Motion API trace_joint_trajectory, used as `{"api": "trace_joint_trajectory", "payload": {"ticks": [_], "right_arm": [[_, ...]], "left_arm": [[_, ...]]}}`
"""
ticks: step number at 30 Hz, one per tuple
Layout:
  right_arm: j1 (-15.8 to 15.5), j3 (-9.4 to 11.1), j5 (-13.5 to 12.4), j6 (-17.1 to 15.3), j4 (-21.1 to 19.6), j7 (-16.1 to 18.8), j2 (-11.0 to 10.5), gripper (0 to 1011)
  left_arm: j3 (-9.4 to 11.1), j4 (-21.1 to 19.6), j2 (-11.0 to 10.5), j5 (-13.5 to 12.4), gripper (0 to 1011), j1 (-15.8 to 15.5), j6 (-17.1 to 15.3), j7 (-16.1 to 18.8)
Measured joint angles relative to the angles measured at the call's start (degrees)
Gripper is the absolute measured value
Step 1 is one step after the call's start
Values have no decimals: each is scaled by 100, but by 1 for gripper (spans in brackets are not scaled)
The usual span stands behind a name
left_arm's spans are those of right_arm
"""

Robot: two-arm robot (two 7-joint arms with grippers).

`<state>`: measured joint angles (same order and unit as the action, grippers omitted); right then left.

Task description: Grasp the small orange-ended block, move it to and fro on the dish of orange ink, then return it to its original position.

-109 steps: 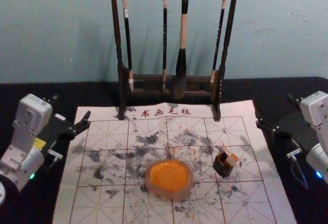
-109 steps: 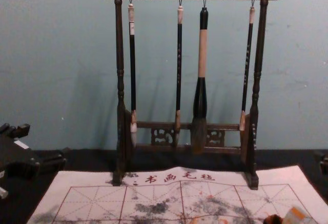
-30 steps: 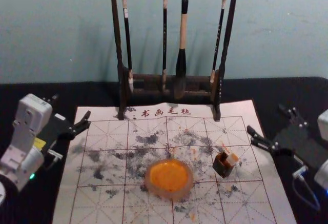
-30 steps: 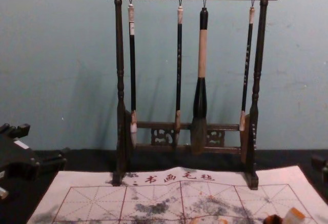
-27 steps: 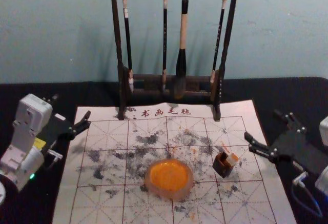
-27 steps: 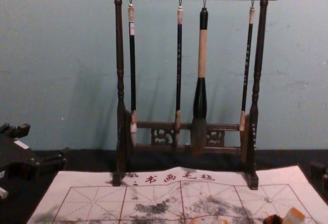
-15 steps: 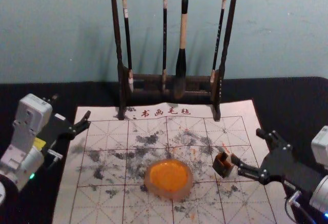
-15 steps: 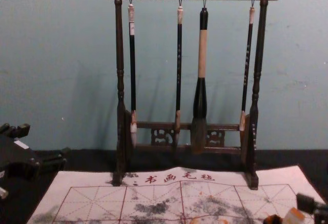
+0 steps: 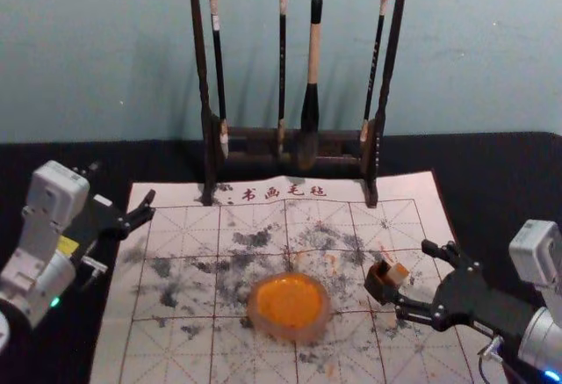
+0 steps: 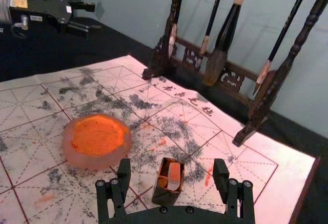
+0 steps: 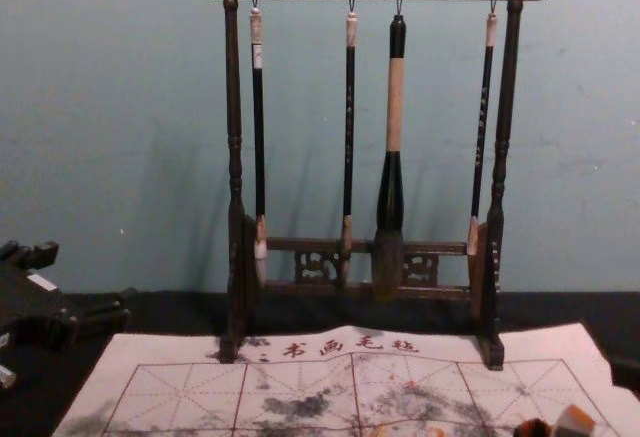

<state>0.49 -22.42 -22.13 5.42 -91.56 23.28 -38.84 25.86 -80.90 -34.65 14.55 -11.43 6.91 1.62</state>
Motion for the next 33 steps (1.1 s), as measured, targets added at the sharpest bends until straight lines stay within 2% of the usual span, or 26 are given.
{"api": "trace_joint_trajectory", "payload": {"ticks": [13,28,33], "right_arm": [[276,-7,110,-288,365,197,301,1000],[298,142,203,-460,479,326,491,1000],[294,148,206,-462,481,331,495,1000]], "left_arm": [[0,0,0,0,1001,0,0,0],[0,0,0,0,1001,0,0,0],[0,0,0,0,1001,0,0,0]]}}
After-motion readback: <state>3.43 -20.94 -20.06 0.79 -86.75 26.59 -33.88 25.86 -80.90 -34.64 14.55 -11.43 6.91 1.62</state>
